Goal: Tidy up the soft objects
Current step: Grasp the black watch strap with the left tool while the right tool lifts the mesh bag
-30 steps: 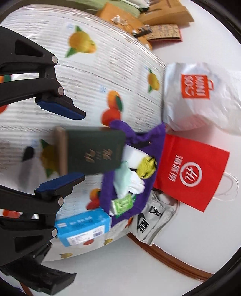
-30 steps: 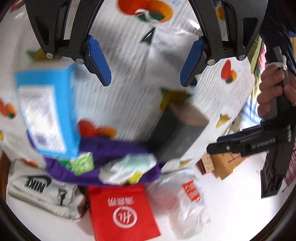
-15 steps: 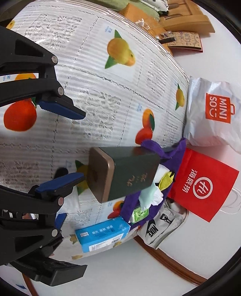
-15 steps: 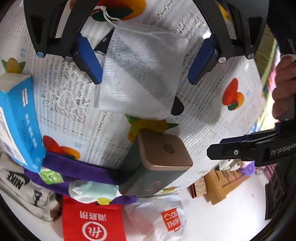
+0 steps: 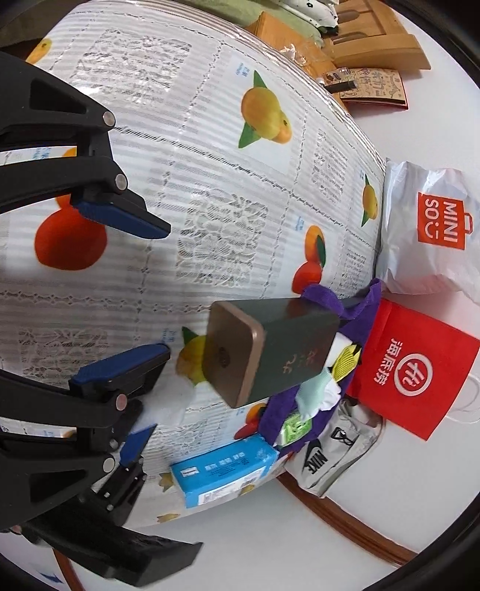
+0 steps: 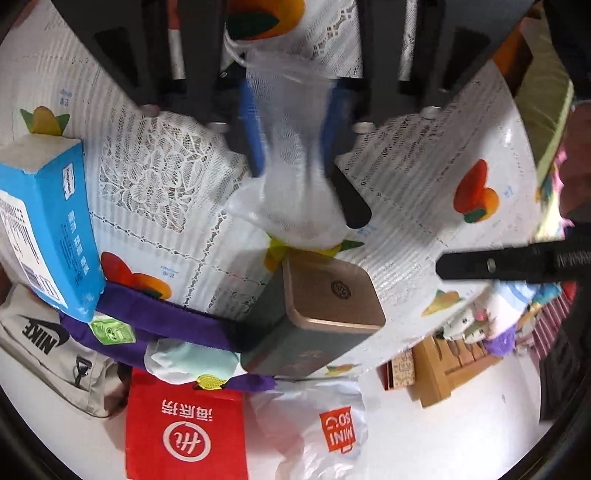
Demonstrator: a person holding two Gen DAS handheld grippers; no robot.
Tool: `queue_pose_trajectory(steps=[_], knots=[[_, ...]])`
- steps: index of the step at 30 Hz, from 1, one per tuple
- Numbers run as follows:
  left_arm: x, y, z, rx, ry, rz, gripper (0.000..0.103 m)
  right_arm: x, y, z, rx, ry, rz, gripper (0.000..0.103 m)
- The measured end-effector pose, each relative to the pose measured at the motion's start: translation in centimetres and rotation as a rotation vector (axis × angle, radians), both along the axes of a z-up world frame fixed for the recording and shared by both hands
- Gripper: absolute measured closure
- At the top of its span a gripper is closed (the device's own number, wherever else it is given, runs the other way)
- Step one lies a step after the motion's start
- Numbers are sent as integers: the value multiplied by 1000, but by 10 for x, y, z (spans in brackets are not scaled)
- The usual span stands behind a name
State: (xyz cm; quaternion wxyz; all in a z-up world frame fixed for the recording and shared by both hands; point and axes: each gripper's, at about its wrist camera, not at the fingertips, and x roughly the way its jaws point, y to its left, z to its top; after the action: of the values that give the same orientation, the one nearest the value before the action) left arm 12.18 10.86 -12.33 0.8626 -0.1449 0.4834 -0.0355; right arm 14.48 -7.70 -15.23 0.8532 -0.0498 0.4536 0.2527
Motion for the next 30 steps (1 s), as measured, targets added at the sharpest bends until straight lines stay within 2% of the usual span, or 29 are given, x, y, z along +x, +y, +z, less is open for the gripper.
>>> queue_pose_trajectory(steps=[4, 13, 18, 21, 25, 30], knots=[[-6, -15, -5, 13, 21, -24, 46, -4, -12, 5, 46, -6, -6, 90], [-16, -64, -17, -18, 48, -118, 46, -28, -70, 22, 44, -51, -103, 91], [-12, -83, -27, -27, 72, -142, 46, -42, -112, 15, -76, -101, -197, 91], [-5, -94, -28, 10, 55, -146, 43, -46, -136, 5, -124, -91, -245, 91], [7, -105, -27, 37, 50, -146, 37, -51, -158, -9, -75, -54, -282, 90], [23, -122, -26, 99, 52, -152, 33, -53, -164, -16, 15, -72, -302, 85]])
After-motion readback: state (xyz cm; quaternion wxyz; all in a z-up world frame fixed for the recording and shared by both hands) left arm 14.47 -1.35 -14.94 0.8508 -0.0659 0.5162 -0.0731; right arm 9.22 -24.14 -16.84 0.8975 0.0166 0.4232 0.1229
